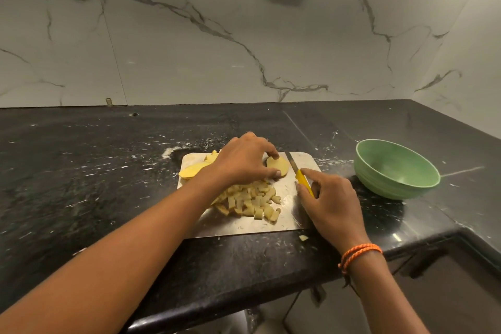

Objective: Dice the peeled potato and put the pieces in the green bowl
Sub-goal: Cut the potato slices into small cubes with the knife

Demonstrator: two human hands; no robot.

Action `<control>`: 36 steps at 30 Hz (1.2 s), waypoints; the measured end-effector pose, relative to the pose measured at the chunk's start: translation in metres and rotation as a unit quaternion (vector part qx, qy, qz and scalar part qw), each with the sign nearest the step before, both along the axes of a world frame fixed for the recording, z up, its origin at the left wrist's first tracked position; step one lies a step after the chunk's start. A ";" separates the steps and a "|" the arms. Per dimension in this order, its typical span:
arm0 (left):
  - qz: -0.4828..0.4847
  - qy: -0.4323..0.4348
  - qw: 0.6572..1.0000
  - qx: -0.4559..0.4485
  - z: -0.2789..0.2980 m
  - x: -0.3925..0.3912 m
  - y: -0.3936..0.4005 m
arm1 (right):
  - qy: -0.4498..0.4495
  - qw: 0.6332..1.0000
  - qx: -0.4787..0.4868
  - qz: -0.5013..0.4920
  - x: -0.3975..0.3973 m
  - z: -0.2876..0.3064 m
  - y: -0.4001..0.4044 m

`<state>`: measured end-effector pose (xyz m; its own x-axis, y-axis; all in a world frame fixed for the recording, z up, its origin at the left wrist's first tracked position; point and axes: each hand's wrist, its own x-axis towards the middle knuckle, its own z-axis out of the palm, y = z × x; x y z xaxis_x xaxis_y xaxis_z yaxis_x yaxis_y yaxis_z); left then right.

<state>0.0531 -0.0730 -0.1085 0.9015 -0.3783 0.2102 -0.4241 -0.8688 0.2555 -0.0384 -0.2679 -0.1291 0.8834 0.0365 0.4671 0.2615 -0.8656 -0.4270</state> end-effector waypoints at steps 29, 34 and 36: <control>0.077 -0.055 0.995 0.006 -0.002 -0.008 -0.004 | -0.007 0.999 -0.032 0.031 -0.028 -0.006 0.000; 0.083 -0.027 0.996 -0.022 0.000 -0.007 0.000 | -0.025 0.999 0.025 0.027 -0.042 -0.001 0.002; 0.087 -0.034 0.995 -0.022 0.000 -0.006 0.000 | -0.049 0.998 0.033 0.005 -0.034 0.003 0.007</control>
